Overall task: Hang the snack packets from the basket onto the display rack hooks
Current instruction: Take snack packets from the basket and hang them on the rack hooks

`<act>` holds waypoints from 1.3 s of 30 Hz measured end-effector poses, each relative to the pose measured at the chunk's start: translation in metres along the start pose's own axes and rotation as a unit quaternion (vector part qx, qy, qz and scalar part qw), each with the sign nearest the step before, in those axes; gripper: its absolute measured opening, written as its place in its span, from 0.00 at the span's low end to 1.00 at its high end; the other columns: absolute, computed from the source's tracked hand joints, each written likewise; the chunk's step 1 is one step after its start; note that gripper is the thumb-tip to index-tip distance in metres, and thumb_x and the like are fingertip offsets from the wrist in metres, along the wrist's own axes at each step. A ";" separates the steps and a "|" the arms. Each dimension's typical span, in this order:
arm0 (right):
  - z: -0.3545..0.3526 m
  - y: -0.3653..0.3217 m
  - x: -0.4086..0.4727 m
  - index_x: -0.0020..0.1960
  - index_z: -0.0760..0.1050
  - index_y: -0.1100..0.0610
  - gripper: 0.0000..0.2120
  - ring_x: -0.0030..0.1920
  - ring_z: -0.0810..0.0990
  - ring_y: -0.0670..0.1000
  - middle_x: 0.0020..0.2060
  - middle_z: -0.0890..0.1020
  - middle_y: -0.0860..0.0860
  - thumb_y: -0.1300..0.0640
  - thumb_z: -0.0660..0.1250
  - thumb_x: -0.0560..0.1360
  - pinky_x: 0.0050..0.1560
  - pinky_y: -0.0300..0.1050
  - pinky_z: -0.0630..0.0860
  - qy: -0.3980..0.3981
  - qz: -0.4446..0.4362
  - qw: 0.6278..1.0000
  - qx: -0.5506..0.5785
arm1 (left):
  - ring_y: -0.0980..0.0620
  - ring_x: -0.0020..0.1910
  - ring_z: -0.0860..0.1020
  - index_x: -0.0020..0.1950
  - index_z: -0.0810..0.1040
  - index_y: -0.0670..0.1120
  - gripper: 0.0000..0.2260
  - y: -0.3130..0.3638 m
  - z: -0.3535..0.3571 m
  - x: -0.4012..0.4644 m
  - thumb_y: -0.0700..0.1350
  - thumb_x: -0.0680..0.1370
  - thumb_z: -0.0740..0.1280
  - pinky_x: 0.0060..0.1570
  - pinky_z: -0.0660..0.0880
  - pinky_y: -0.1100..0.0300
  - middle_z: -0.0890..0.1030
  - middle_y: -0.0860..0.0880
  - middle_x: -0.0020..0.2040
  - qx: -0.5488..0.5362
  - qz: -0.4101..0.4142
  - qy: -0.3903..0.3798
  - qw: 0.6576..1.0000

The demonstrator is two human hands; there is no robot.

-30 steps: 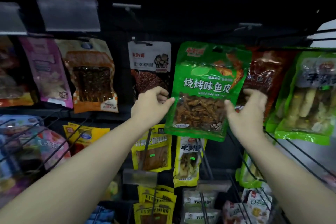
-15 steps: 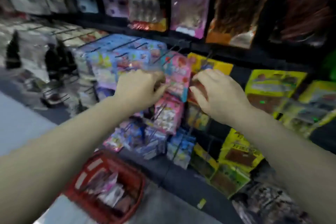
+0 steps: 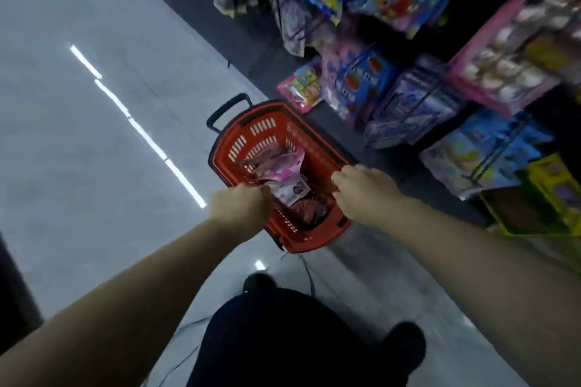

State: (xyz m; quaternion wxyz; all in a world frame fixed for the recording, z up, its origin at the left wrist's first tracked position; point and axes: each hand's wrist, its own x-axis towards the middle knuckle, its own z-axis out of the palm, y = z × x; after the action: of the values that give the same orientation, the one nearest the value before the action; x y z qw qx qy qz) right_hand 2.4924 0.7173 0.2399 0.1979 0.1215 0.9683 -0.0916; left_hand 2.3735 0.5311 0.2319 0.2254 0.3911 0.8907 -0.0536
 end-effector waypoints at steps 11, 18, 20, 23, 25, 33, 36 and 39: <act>0.171 -0.001 0.130 0.62 0.69 0.58 0.13 0.63 0.71 0.58 0.61 0.74 0.55 0.57 0.55 0.80 0.60 0.51 0.69 -0.159 0.074 0.985 -0.002 | 0.47 0.49 0.80 0.56 0.77 0.52 0.11 -0.078 0.162 0.121 0.50 0.81 0.56 0.39 0.69 0.59 0.81 0.51 0.52 -0.011 -0.014 -0.100 0.995; 0.237 -0.011 0.206 0.62 0.70 0.58 0.14 0.62 0.74 0.59 0.61 0.75 0.56 0.56 0.58 0.78 0.55 0.51 0.73 -0.157 0.163 0.966 0.123 | 0.43 0.63 0.74 0.69 0.70 0.51 0.17 -0.089 0.210 0.218 0.48 0.79 0.61 0.53 0.73 0.50 0.75 0.47 0.66 -0.059 -0.070 -0.074 0.993; 0.258 -0.016 0.232 0.63 0.69 0.58 0.14 0.62 0.74 0.59 0.62 0.75 0.56 0.56 0.58 0.79 0.55 0.50 0.73 -0.134 0.150 0.968 0.149 | 0.43 0.73 0.63 0.75 0.60 0.50 0.25 -0.096 0.225 0.249 0.50 0.79 0.63 0.66 0.65 0.47 0.64 0.45 0.74 -0.039 -0.078 -0.029 0.996; 0.282 -0.022 0.273 0.65 0.68 0.59 0.15 0.65 0.69 0.58 0.64 0.72 0.56 0.56 0.58 0.79 0.59 0.50 0.70 -0.100 0.126 0.969 0.188 | 0.42 0.77 0.53 0.78 0.53 0.47 0.31 -0.113 0.241 0.294 0.51 0.80 0.64 0.73 0.57 0.46 0.54 0.43 0.79 -0.041 -0.122 0.017 0.991; 0.292 -0.023 0.294 0.65 0.67 0.58 0.15 0.66 0.66 0.56 0.64 0.71 0.54 0.55 0.57 0.80 0.62 0.51 0.67 -0.075 0.108 0.974 0.186 | 0.42 0.75 0.60 0.77 0.59 0.47 0.28 -0.120 0.247 0.316 0.50 0.79 0.64 0.71 0.59 0.47 0.63 0.42 0.76 -0.055 -0.155 -0.027 0.986; 0.296 -0.021 0.314 0.69 0.64 0.56 0.22 0.69 0.62 0.55 0.68 0.68 0.53 0.48 0.59 0.78 0.69 0.51 0.58 -0.075 0.106 0.975 0.180 | 0.47 0.42 0.79 0.59 0.79 0.55 0.12 -0.119 0.236 0.329 0.52 0.81 0.60 0.33 0.71 0.58 0.80 0.50 0.44 -0.103 -0.178 -0.023 0.978; 0.292 -0.025 0.312 0.70 0.63 0.56 0.30 0.71 0.61 0.55 0.69 0.66 0.53 0.43 0.64 0.74 0.69 0.51 0.59 -0.093 0.124 0.966 0.209 | 0.50 0.42 0.80 0.57 0.81 0.54 0.09 -0.109 0.212 0.320 0.50 0.80 0.62 0.34 0.76 0.57 0.82 0.51 0.46 -0.237 -0.138 -0.023 0.961; 0.286 -0.035 0.309 0.68 0.65 0.53 0.34 0.65 0.70 0.54 0.65 0.71 0.51 0.42 0.72 0.68 0.60 0.44 0.69 -0.048 0.173 0.923 0.340 | 0.56 0.38 0.79 0.48 0.81 0.50 0.04 -0.093 0.196 0.316 0.46 0.79 0.66 0.33 0.79 0.63 0.81 0.51 0.44 -0.390 -0.139 -0.039 0.909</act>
State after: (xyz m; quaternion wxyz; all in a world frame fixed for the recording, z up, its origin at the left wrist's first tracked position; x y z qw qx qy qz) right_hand 2.3105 0.6806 -0.1397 0.2033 0.3428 0.8321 -0.3858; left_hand 2.1900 0.6264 -0.0903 0.3849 0.1414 0.8766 0.2519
